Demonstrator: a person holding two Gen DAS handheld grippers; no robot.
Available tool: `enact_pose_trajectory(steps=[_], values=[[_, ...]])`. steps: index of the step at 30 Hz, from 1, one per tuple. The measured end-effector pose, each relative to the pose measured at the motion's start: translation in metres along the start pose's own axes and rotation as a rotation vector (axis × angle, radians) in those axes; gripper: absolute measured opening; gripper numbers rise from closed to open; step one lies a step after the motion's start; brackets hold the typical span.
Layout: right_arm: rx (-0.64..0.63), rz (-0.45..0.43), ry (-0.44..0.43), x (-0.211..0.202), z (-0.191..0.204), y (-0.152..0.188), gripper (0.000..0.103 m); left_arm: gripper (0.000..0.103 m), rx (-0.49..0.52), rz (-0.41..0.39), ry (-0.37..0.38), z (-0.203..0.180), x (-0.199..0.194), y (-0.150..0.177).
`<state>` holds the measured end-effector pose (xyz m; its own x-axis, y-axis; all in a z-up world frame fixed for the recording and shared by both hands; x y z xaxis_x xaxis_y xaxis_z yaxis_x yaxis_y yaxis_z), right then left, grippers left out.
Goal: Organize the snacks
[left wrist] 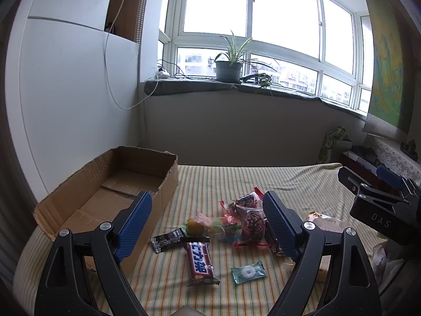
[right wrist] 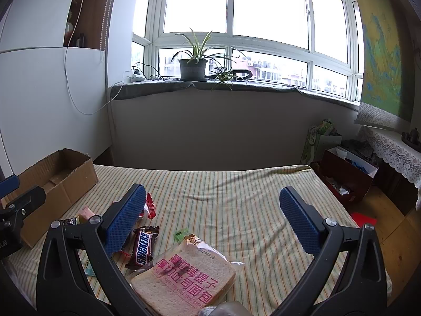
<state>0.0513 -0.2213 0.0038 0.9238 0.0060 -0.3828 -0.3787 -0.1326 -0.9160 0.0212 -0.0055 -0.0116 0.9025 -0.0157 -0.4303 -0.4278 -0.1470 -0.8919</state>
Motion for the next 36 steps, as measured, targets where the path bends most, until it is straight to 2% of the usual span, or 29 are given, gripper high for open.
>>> enact_pose_trajectory(steps=[14, 18, 20, 25, 26, 29, 31, 33, 36], values=[[-0.004, 0.021, -0.025, 0.003, -0.004, 0.006, 0.103, 0.086, 0.005, 0.021, 0.040, -0.004, 0.005, 0.005], [0.021, 0.061, -0.077, 0.009, -0.010, 0.014, 0.103, 0.086, 0.010, 0.044, 0.065, -0.008, 0.009, 0.010], [0.061, 0.104, -0.129, 0.014, -0.014, 0.020, 0.090, 0.085, 0.007, 0.051, 0.084, -0.010, 0.011, 0.012], [0.205, 0.221, -0.286, 0.025, -0.024, 0.041, 0.083, 0.073, -0.011, 0.097, 0.148, -0.015, 0.017, 0.019], [0.216, 0.234, -0.299, 0.026, -0.025, 0.045, 0.078, 0.071, -0.017, 0.108, 0.163, -0.016, 0.018, 0.021], [0.237, 0.280, -0.330, 0.030, -0.025, 0.057, 0.066, 0.055, -0.037, 0.160, 0.224, -0.020, 0.026, 0.029], [0.265, 0.319, -0.364, 0.034, -0.026, 0.068, 0.063, 0.042, -0.065, 0.209, 0.271, -0.023, 0.033, 0.035], [0.305, 0.348, -0.391, 0.037, -0.029, 0.078, 0.057, 0.040, -0.099, 0.254, 0.313, -0.025, 0.040, 0.042], [0.336, 0.343, -0.384, 0.032, -0.035, 0.084, 0.050, 0.035, -0.124, 0.297, 0.363, -0.031, 0.043, 0.048]])
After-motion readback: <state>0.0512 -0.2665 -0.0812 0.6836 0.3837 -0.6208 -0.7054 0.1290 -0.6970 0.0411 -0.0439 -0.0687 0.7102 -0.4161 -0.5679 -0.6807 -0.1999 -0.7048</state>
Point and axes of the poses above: each gripper's, at about its wrist camera, not at the fingertips, and x roughly the way its jaws point, z to its left, y to its underside, the point moved 3 cm from there along x, roughly the way its jaws point, and after that the axes turned 4 degrees about -x, right-handed, at the moved point
